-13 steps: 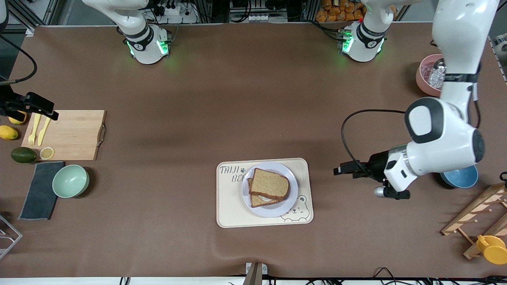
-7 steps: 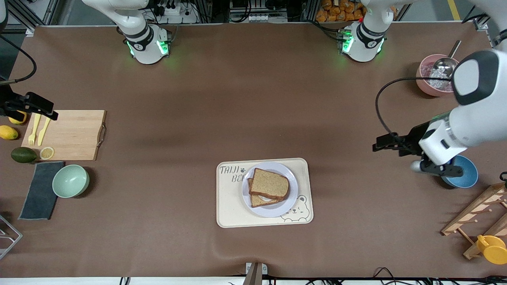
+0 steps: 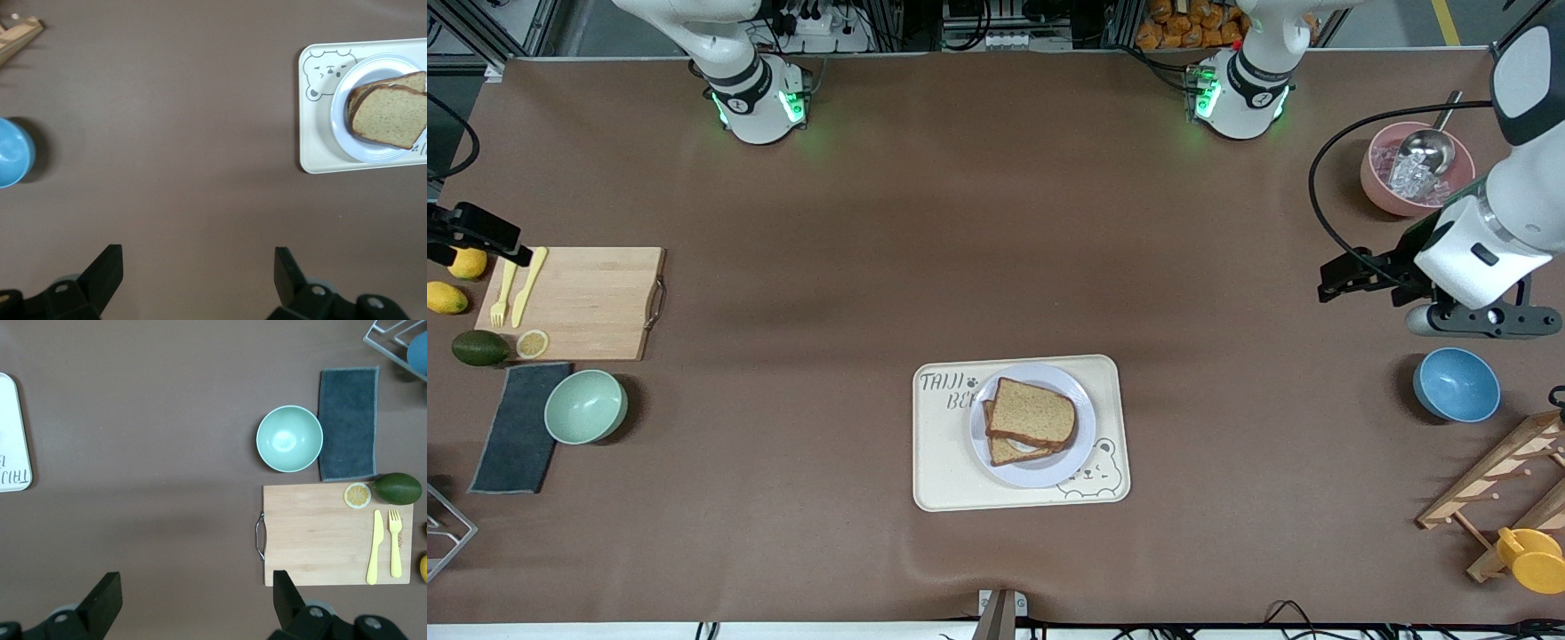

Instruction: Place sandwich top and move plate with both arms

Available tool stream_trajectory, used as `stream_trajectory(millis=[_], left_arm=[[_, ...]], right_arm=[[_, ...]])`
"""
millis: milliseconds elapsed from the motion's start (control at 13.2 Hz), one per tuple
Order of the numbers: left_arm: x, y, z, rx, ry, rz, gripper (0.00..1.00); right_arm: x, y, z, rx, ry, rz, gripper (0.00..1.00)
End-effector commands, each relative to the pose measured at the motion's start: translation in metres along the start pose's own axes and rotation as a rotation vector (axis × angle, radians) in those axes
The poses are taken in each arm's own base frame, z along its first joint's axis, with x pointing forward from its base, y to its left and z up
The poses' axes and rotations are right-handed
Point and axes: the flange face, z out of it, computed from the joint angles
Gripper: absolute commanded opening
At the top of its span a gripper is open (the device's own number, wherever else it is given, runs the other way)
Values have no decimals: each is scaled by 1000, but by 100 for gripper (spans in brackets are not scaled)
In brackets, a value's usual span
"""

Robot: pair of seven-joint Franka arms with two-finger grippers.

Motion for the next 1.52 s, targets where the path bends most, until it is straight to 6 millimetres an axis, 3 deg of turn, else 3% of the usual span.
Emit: stream_trajectory(millis=[0,152,304,456,759,987,1443], left_arm=[[-14,-3,-28,39,26,-13,100],[-21,-6,-41,42,47,-19,100],[-28,-32,-55,51,50,-52,100],[-41,-43,-64,61,21,-53,100],[-63,-50,-83,72,16,-87,100],[-75,-48,-86,73,10,-87,100],[-72,-54,-79,71,21,-96,100]], right_arm=[[0,-7,-8,-3,-5,-5,100],[1,-10,-12,-11,10,-14,100],[3,-21,-10,-20,12,-31,100],[4,-19,-8,-21,13,-31,100],[9,-20,-3,-23,15,-34,100],[9,-19,-3,-22,13,-32,100],[9,-14,-2,-19,12,-23,100]])
